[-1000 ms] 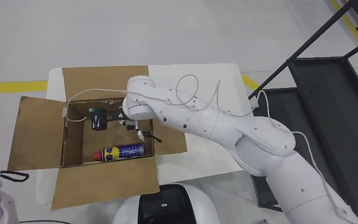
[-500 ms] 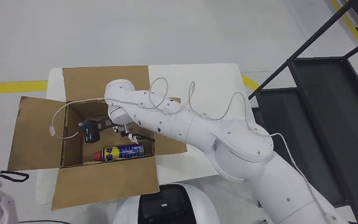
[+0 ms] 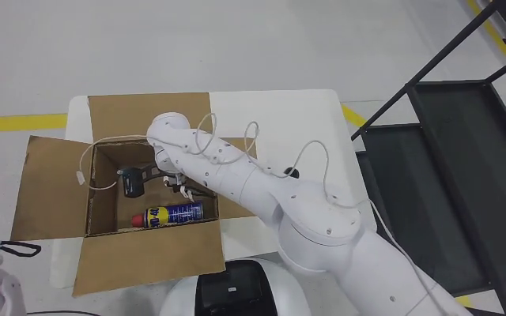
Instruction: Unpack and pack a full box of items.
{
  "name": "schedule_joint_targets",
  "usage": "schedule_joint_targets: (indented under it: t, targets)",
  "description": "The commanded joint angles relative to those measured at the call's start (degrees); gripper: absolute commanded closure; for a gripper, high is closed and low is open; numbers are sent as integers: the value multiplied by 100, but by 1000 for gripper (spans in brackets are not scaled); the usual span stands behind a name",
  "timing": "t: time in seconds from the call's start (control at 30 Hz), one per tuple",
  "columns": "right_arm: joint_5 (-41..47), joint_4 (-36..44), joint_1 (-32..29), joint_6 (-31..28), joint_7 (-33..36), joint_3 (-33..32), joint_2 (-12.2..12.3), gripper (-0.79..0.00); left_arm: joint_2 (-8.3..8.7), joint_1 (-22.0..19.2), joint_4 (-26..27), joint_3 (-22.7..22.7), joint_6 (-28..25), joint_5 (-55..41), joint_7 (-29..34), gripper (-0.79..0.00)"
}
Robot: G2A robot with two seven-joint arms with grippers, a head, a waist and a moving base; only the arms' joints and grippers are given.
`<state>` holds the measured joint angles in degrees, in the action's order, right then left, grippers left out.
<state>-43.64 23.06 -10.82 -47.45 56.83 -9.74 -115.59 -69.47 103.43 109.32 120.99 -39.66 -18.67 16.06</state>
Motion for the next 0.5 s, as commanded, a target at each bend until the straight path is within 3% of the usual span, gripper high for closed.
schedule_joint_targets:
  t: [0.0,0.47]
  targets:
    - [-8,-125,6,-61,-61,0,-24,0,0,0,0,0,0,0,0,-785]
    - [-368,-529,-51,-142,-768,0,-39,0,0,0,0,0,0,0,0,-785]
